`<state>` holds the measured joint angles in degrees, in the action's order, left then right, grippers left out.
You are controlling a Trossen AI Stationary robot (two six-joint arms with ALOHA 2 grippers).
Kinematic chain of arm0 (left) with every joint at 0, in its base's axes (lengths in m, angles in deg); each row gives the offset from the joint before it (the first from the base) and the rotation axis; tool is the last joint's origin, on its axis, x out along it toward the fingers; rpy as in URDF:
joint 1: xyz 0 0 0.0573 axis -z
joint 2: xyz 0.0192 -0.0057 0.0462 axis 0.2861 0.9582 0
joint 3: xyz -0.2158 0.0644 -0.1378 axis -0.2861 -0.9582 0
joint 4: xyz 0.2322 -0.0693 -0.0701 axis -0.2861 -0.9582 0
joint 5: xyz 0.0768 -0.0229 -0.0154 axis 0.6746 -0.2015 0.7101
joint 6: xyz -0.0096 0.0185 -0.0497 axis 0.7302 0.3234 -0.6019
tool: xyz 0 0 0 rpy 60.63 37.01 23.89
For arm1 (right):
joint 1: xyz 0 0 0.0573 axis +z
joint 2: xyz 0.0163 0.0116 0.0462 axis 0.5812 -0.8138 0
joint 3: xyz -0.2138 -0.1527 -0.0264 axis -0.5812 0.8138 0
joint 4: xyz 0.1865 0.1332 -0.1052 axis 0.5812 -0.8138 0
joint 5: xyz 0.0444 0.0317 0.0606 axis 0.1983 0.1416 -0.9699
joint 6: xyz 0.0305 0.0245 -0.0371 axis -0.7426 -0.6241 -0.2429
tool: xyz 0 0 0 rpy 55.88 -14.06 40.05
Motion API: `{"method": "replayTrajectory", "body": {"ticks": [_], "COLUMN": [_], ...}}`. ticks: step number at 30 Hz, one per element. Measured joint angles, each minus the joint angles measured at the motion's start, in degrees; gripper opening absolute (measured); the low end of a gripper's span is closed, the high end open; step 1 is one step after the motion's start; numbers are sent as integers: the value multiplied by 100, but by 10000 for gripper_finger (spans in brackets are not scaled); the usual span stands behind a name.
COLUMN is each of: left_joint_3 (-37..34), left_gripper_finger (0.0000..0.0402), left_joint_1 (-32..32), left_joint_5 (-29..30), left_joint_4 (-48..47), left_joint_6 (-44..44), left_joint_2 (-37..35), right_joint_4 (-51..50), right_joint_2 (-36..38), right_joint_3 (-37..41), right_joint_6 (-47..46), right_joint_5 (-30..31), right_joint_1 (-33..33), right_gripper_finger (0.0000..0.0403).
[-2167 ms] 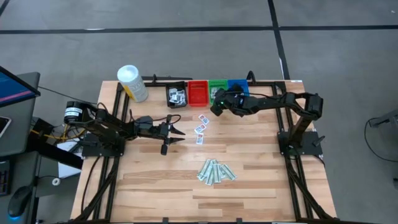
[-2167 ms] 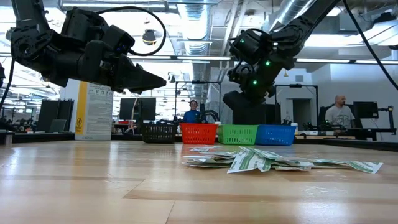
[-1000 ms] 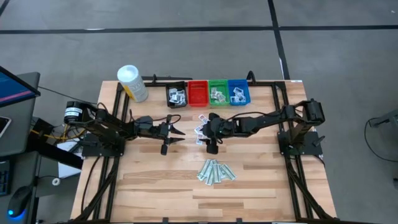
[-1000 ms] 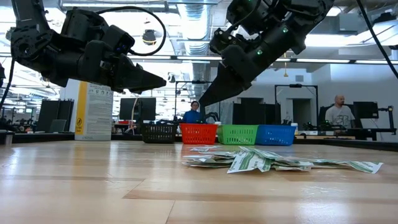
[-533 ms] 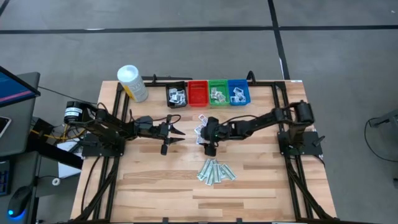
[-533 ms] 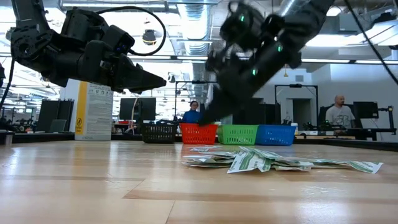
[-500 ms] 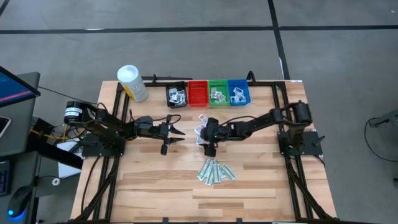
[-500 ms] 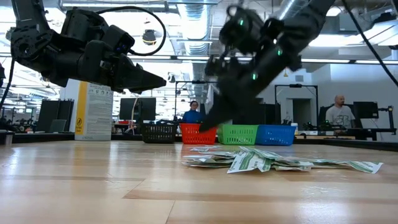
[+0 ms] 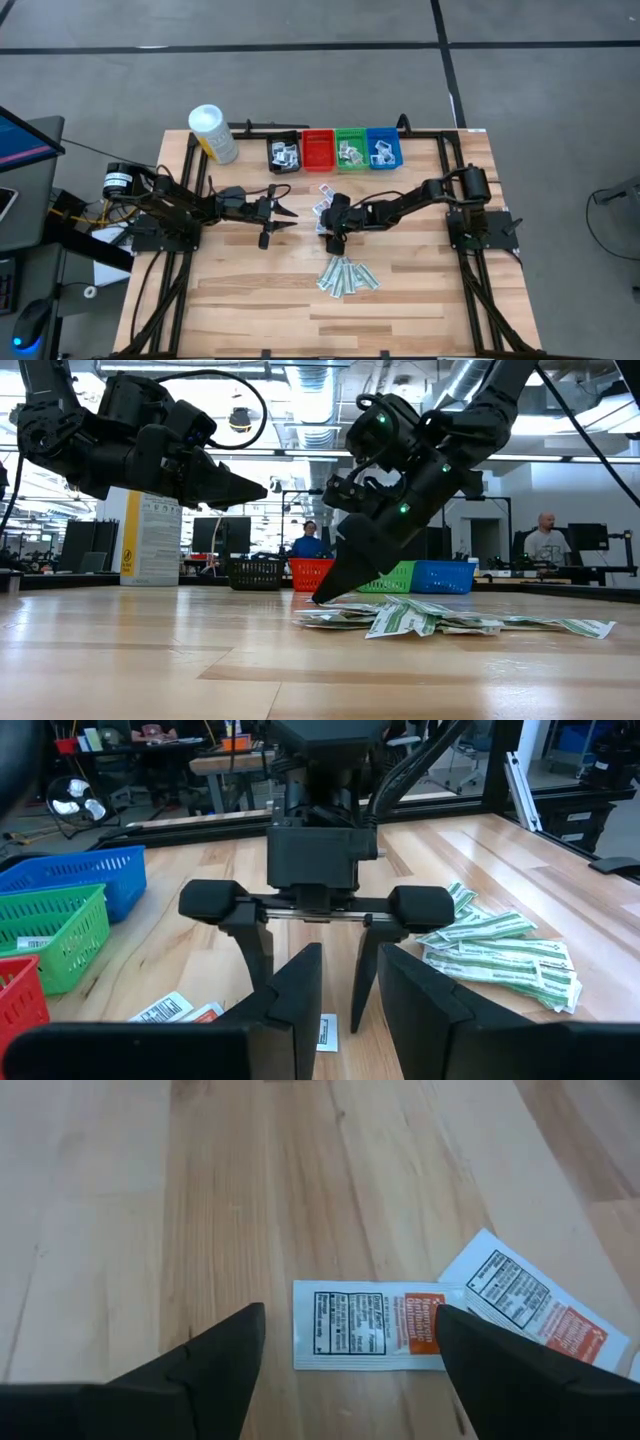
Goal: Pick & Place First Aid Supplies
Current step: Put the orange ointment pack into the green bin
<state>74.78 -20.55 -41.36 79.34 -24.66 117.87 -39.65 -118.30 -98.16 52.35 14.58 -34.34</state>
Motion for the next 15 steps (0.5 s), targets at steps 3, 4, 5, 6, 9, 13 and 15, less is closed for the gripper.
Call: {"method": "replayTrajectory", "body": {"ticks": [3, 4, 5, 6, 9, 13, 15], "left_joint_3": [0, 0, 0, 0, 0, 0, 0], "left_gripper_finger": [102, 102, 102, 102, 102, 102, 102], "left_joint_1": [0, 0, 0, 0, 0, 0, 0], "left_joint_5": [0, 0, 0, 0, 0, 0, 0], "left_joint_4": [0, 0, 0, 0, 0, 0, 0], "left_joint_6": [0, 0, 0, -1, 0, 0, -2], "left_joint_2": [0, 0, 0, 0, 0, 0, 2], "right_joint_4": [-7, -3, 0, 1, -26, -32, -38], "right_joint_2": [-18, -28, -48, -70, -81, -90, -92], "right_joint_3": [0, 0, 0, -2, -4, -7, -7], "right_joint_6": [-31, -81, -133, -172, -257, -280, -285], "right_joint_5": [-1, 8, 12, 10, -155, -268, -268], "right_joint_1": [-9, -9, -9, -9, -24, -15, -15], "right_gripper_finger": [286, 286, 286, 286, 286, 286, 286]}}
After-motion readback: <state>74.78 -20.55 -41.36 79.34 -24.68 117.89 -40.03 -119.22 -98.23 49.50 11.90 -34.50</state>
